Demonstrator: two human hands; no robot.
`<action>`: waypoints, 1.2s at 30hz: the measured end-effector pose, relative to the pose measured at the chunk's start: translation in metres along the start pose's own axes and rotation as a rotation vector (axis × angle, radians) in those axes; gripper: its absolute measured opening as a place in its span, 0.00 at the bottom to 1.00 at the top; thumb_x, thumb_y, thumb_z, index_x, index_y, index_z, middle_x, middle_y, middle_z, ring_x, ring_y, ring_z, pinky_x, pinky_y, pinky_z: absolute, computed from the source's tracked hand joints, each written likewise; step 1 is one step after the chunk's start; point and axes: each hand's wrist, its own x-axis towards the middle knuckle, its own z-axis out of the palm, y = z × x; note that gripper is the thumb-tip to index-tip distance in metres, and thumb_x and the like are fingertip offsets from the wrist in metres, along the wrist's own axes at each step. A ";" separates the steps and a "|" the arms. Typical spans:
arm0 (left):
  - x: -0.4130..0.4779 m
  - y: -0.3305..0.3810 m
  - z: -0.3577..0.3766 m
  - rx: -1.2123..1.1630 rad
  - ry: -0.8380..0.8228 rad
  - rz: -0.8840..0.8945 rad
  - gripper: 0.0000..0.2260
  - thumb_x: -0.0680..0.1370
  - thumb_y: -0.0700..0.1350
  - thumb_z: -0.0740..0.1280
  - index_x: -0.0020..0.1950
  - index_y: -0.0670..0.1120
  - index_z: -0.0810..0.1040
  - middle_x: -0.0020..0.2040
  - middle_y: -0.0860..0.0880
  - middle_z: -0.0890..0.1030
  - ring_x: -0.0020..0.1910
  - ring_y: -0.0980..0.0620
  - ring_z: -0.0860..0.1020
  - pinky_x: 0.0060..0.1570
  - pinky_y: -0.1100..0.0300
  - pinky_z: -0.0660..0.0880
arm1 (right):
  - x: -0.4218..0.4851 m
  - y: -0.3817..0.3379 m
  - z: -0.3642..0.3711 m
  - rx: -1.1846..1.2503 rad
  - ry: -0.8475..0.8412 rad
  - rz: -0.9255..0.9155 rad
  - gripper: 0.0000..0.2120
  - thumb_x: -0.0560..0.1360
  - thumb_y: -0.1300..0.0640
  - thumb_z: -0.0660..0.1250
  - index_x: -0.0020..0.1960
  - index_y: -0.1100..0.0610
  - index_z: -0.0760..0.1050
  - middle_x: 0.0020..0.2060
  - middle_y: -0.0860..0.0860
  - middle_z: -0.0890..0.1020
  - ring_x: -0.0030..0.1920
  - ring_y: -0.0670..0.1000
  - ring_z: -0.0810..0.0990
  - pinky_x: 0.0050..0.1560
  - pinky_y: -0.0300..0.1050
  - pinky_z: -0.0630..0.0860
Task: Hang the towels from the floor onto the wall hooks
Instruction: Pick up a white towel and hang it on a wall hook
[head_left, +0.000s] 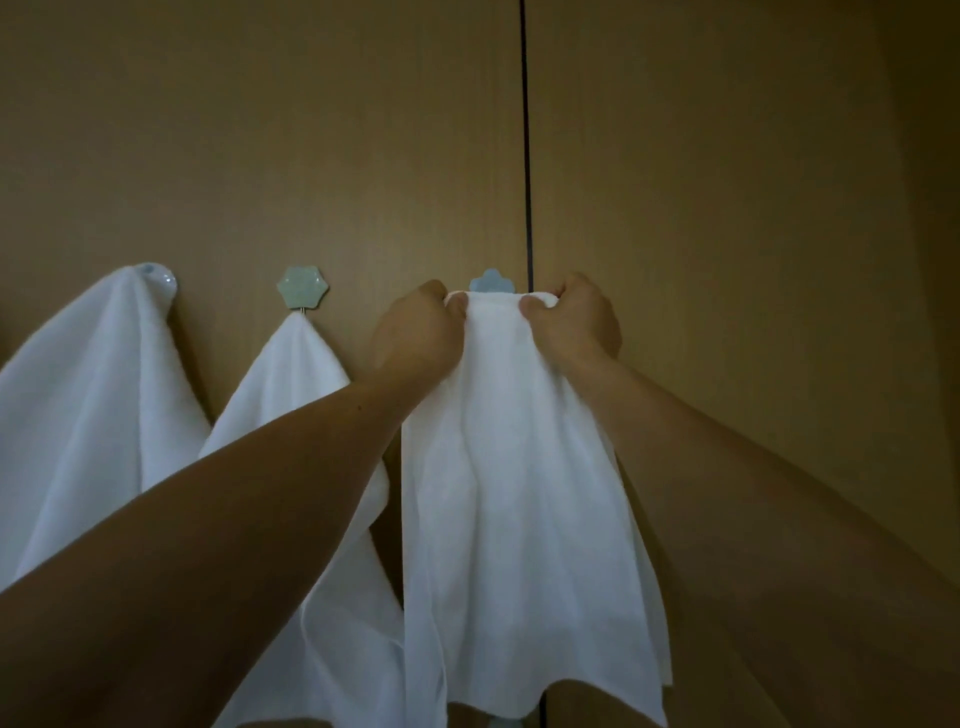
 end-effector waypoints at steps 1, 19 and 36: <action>-0.002 0.000 0.002 0.029 -0.011 0.011 0.15 0.81 0.53 0.55 0.38 0.47 0.69 0.33 0.53 0.70 0.31 0.57 0.67 0.28 0.61 0.58 | -0.001 0.001 0.000 -0.021 -0.003 -0.006 0.10 0.73 0.45 0.67 0.45 0.51 0.70 0.39 0.45 0.76 0.37 0.48 0.74 0.30 0.38 0.61; -0.017 0.011 -0.003 0.567 -0.027 0.501 0.14 0.77 0.45 0.57 0.59 0.44 0.74 0.53 0.43 0.76 0.53 0.43 0.71 0.49 0.51 0.65 | -0.042 0.002 0.002 -0.144 -0.103 -0.432 0.12 0.77 0.61 0.59 0.52 0.57 0.80 0.44 0.53 0.77 0.49 0.52 0.73 0.49 0.47 0.71; -0.025 0.020 -0.016 -0.604 -0.353 -0.336 0.09 0.72 0.34 0.60 0.36 0.44 0.76 0.32 0.49 0.74 0.30 0.53 0.71 0.22 0.69 0.66 | -0.036 -0.002 -0.002 0.462 -0.409 0.157 0.11 0.69 0.66 0.61 0.37 0.56 0.79 0.32 0.50 0.80 0.33 0.50 0.76 0.34 0.40 0.71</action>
